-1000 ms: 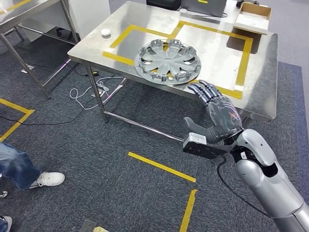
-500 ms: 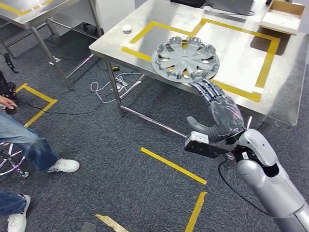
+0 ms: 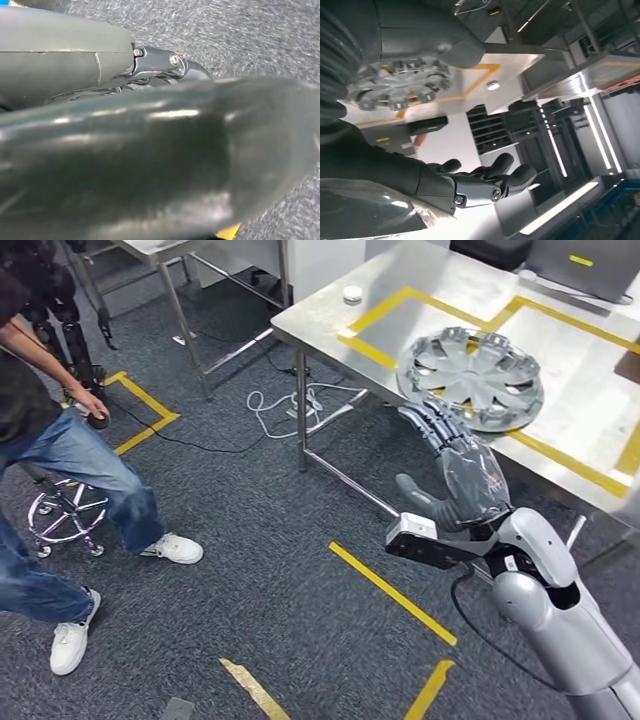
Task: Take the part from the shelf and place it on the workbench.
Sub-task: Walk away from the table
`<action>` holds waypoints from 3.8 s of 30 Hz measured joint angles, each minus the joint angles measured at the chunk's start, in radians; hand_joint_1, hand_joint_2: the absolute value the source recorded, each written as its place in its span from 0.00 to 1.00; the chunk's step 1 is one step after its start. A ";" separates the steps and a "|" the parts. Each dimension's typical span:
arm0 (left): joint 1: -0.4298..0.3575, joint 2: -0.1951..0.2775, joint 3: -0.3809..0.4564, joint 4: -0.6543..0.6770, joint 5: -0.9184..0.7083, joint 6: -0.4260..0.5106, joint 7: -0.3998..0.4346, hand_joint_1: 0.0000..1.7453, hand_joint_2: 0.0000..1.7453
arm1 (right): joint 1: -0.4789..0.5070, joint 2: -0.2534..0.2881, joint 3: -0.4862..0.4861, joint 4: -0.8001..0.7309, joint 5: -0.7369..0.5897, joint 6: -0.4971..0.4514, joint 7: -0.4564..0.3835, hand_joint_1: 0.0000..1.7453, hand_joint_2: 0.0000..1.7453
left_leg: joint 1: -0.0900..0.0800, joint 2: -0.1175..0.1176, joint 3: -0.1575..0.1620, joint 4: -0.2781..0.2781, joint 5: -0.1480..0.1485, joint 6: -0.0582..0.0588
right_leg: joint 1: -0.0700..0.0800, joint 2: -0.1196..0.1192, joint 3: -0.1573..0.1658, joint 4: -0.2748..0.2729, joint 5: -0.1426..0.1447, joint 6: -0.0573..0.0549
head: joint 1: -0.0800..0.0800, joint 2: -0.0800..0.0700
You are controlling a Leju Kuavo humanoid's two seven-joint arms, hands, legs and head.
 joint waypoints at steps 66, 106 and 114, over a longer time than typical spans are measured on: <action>0.008 0.017 -0.001 0.000 -0.002 -0.053 -0.034 0.00 0.00 | 0.185 -0.047 -0.087 -0.018 0.011 -0.020 -0.066 0.00 0.00 | -0.018 -0.027 0.018 -0.001 -0.006 0.019 | 0.002 0.023 -0.086 0.119 0.016 0.002 | 0.005 0.000; 0.008 0.032 -0.023 0.000 -0.009 -0.115 -0.056 0.00 0.00 | 0.170 -0.049 -0.080 -0.001 0.025 -0.009 -0.080 0.00 0.00 | -0.011 -0.020 0.105 0.092 -0.135 -0.021 | 0.002 0.021 -0.020 -0.103 0.140 -0.039 | 0.007 0.000; 0.013 0.026 -0.024 0.000 -0.010 -0.089 -0.044 0.00 0.00 | 0.169 -0.049 -0.079 0.000 0.030 -0.008 -0.075 0.00 0.00 | -0.004 -0.016 -0.048 0.121 -0.062 -0.027 | 0.004 0.023 0.065 -0.105 0.068 -0.038 | 0.004 0.000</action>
